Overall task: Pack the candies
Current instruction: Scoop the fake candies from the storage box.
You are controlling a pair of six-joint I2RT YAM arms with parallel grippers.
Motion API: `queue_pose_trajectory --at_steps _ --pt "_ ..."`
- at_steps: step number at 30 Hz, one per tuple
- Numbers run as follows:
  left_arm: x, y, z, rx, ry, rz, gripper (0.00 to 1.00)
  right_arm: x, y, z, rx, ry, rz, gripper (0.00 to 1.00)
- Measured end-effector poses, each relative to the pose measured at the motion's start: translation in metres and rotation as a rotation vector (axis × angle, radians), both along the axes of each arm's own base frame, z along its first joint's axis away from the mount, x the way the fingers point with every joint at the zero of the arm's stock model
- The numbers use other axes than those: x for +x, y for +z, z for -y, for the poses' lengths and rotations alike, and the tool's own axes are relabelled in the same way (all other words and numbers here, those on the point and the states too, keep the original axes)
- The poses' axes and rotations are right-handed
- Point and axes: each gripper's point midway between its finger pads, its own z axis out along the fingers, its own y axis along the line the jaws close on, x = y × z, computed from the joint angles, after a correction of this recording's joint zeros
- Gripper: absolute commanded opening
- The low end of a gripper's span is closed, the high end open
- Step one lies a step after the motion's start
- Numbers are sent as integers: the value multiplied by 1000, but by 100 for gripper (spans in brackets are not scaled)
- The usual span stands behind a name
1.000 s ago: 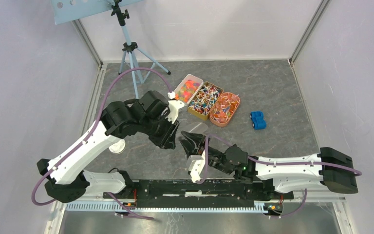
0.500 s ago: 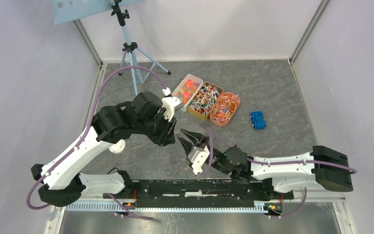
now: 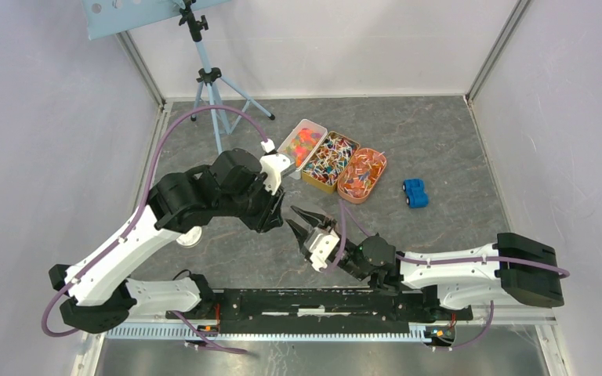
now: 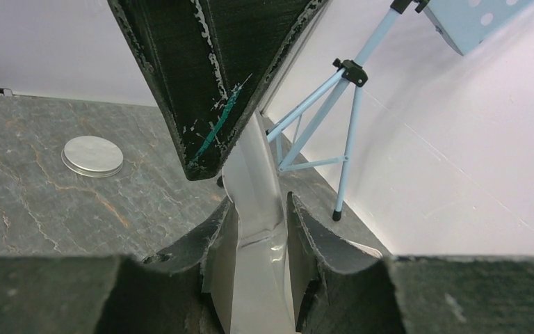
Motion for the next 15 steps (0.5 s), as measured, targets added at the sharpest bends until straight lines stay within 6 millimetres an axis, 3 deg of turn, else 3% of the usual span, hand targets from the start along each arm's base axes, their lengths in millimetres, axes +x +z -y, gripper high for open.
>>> queue_pose_trajectory --at_steps 7,10,15 --pt "5 2 2 -1 -4 32 2 1 0 4 37 -3 -36 69" --pt "26 3 -8 47 81 100 2 -2 -13 16 26 -3 -70 97" --pt "50 2 -9 114 147 151 2 -6 -15 43 51 -11 -134 98"
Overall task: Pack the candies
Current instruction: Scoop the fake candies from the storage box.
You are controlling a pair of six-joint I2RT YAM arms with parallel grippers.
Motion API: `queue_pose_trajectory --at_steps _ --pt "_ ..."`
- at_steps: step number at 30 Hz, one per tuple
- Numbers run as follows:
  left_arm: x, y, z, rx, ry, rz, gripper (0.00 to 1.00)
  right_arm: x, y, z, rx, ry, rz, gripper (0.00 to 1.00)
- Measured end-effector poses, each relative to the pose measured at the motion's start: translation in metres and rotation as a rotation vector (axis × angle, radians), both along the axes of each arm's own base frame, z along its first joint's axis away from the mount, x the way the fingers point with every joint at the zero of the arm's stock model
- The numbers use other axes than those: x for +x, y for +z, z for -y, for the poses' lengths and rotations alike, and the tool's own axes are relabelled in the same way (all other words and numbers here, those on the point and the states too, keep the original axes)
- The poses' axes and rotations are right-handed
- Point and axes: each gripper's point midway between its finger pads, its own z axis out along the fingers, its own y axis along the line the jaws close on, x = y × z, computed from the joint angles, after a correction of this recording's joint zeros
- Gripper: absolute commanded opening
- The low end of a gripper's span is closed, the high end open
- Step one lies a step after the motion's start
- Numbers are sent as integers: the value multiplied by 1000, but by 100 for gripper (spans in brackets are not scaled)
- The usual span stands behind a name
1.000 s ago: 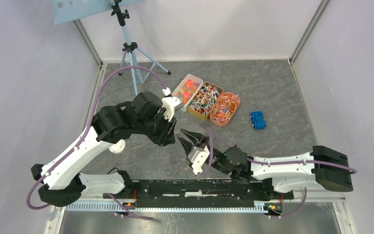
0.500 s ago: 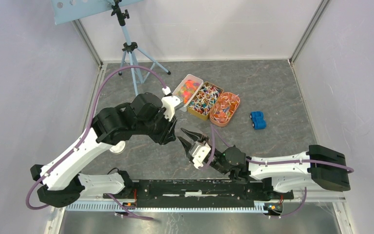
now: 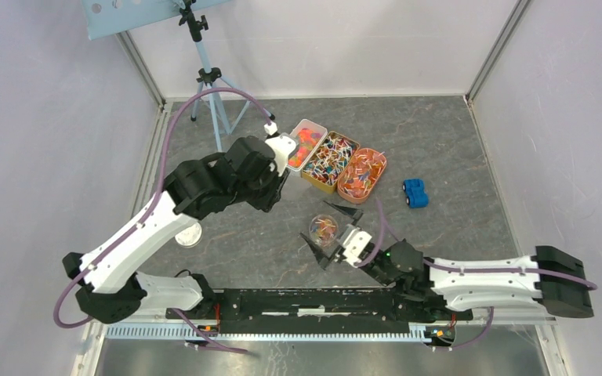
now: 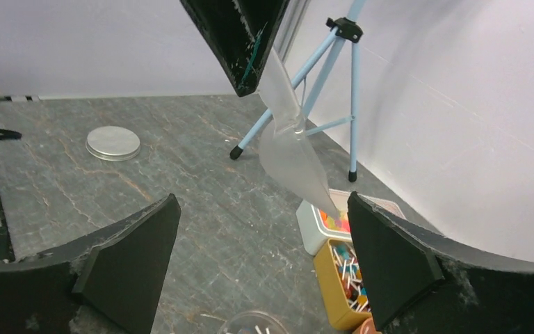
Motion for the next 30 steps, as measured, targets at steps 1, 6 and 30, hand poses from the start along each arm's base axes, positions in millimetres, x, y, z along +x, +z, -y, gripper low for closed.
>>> queue_pose_trajectory --at_steps 1,6,30 --pt "3 -1 2 11 5 3 2 -1 2 6 16 -2 -14 98" --pt "25 -8 11 64 38 -2 2 -1 3 36 72 -34 -123 98" --pt "133 -85 65 172 73 -191 2 11 -42 124 87 -288 -445 98"
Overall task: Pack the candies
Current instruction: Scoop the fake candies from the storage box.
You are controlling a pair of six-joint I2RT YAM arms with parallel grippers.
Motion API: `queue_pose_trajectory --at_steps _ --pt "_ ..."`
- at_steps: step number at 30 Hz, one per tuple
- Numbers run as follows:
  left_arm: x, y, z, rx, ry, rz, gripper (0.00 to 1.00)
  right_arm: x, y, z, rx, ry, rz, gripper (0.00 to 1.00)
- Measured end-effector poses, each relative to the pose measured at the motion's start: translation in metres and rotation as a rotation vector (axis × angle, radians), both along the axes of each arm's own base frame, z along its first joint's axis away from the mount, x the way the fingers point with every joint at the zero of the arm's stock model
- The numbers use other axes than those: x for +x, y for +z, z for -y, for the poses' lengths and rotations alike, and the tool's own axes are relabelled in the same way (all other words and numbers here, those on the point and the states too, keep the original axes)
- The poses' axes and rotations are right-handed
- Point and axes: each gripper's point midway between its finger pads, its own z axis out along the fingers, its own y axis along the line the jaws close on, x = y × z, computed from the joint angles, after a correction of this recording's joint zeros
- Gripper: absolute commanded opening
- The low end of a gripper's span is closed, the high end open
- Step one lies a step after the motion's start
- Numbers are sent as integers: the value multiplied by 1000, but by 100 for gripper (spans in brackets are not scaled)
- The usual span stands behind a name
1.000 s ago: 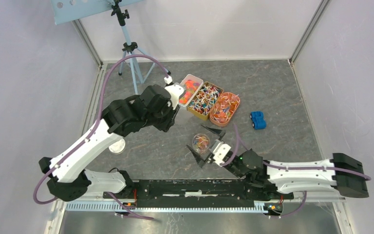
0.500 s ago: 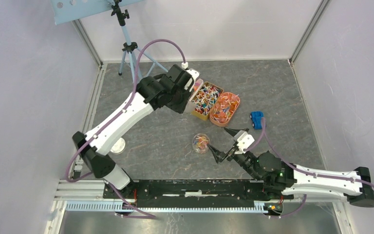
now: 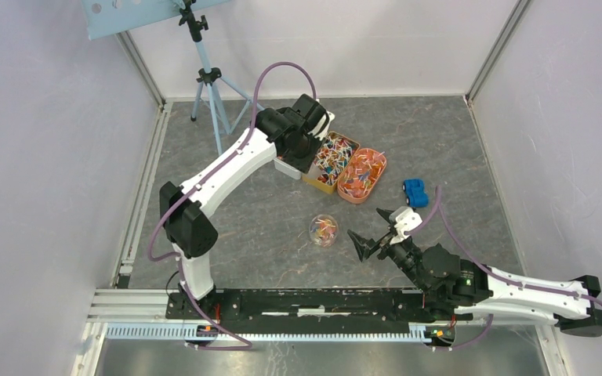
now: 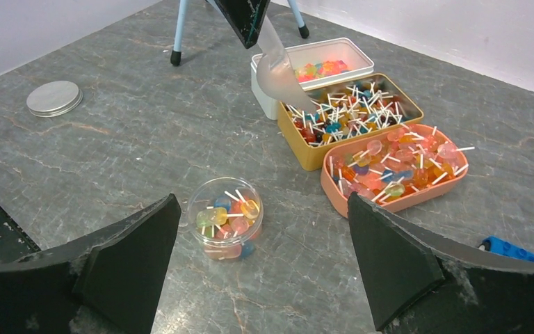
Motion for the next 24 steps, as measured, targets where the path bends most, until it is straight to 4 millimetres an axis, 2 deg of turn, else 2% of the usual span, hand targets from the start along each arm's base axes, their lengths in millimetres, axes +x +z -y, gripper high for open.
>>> queue_pose_trajectory --at_steps 11,24 --pt "18 -24 -6 26 5 -50 2 1 -4 5 -26 -18 -21 98" --pt "28 -42 2 9 -3 -79 2 1 -8 3 -30 -20 -34 98"
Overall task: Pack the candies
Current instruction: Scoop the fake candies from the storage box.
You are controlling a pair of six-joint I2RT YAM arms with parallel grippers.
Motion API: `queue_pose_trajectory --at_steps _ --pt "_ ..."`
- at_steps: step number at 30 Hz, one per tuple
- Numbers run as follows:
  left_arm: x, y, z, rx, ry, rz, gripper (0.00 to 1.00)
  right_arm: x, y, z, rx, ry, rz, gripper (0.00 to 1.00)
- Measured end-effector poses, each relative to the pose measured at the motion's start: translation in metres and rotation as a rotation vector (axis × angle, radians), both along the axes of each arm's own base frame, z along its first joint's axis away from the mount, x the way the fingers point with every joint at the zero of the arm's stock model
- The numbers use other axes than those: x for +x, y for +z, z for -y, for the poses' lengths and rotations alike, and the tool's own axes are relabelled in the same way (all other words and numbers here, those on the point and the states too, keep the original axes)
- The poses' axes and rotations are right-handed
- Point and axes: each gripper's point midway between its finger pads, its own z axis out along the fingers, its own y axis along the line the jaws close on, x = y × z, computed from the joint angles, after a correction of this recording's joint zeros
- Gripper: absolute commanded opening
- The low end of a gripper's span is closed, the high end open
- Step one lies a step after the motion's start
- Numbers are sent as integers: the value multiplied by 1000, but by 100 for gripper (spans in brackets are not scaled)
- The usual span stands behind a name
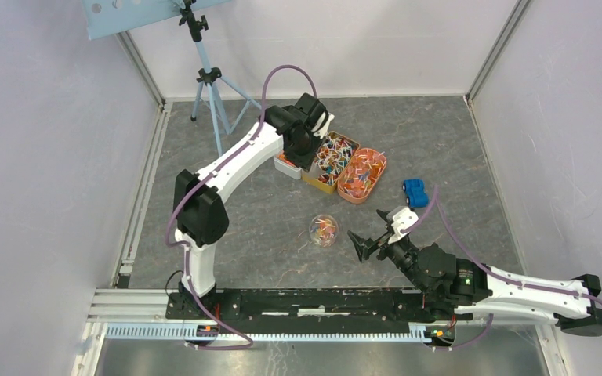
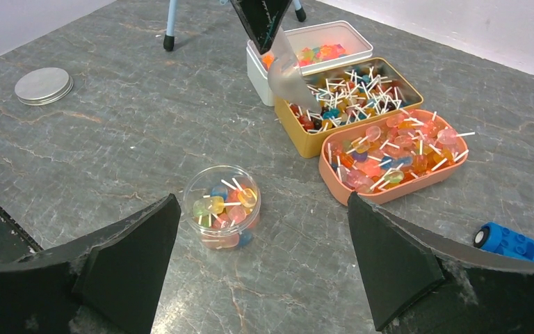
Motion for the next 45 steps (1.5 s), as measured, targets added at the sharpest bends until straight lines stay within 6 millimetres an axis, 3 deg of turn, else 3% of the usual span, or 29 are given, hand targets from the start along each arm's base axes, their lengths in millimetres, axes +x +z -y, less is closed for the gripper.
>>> queue_pose_trajectory --at_steps 9,19,45 --pt "10 -12 6 -11 -5 20 2 0 0 0 5 -1 -4 98" --pt "4 -59 -4 -1 5 0 2 0 1 1 9 -5 -3 98" --pt "5 -83 -11 -49 19 67 2 1 6 5 40 -20 -2 98"
